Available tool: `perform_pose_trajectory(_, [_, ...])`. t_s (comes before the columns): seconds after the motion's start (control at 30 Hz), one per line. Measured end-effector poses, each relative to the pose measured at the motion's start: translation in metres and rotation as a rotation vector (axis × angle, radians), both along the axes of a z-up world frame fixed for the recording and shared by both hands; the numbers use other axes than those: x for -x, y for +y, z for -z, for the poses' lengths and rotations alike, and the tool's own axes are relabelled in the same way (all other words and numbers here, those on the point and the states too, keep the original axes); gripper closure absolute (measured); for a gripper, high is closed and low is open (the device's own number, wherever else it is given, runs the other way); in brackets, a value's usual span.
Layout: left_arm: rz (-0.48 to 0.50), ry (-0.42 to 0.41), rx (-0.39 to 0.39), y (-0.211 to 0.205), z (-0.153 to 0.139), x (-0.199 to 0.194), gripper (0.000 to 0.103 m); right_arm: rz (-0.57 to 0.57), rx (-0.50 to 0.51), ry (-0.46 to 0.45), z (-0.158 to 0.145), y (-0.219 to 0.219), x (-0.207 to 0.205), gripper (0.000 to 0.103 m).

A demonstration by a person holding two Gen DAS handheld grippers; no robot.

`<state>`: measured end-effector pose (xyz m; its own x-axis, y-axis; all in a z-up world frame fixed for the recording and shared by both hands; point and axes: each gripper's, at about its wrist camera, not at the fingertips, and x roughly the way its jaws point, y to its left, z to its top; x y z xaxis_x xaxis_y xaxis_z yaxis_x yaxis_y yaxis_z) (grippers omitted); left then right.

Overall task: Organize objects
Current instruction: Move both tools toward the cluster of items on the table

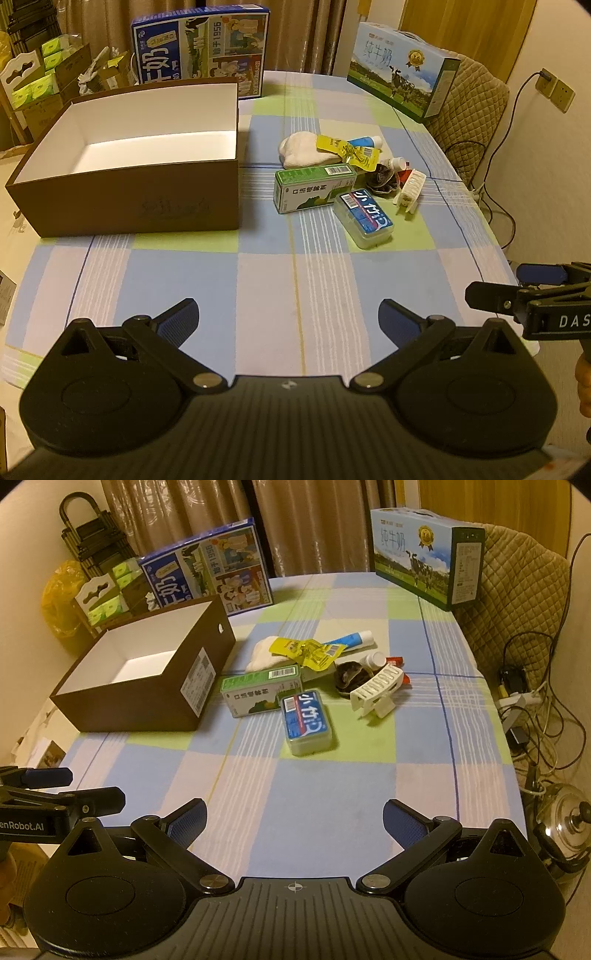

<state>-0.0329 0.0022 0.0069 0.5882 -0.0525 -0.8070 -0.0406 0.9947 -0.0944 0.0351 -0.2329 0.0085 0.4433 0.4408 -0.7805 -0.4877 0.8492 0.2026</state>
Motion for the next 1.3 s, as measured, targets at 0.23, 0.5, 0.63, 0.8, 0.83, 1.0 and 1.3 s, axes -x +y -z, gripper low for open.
perform_pose_trajectory(0.23, [-0.022, 0.002, -0.002, 0.002, 0.001, 0.004, 0.001, 0.002, 0.002, 0.0, 0.0, 0.001, 0.004, 0.003])
perform_pose_trajectory(0.5, [-0.013, 0.009, -0.001, 0.01, 0.0, 0.011, 0.001, 0.011, 0.01, 0.001, 0.002, 0.007, 0.017, 0.003])
perform_pose_trajectory(0.63, [-0.01, 0.013, 0.001, 0.014, 0.0, 0.013, 0.001, 0.017, 0.013, 0.002, 0.001, 0.009, 0.019, 0.003])
perform_pose_trajectory(0.8, [0.003, 0.018, 0.004, 0.017, 0.001, 0.015, 0.001, 0.039, 0.017, 0.002, 0.002, 0.009, 0.023, 0.003])
perform_pose_trajectory(0.83, [0.007, 0.02, 0.005, 0.018, 0.002, 0.015, 0.001, 0.044, 0.018, 0.002, 0.002, 0.009, 0.024, 0.003])
perform_pose_trajectory(1.0, [0.011, 0.031, 0.017, 0.022, 0.006, 0.015, 0.001, 0.064, 0.027, 0.005, 0.005, 0.009, 0.027, 0.003])
perform_pose_trajectory(1.3, [0.004, 0.04, 0.016, 0.02, 0.007, 0.002, 0.001, 0.07, 0.033, 0.009, 0.007, 0.007, 0.016, 0.003])
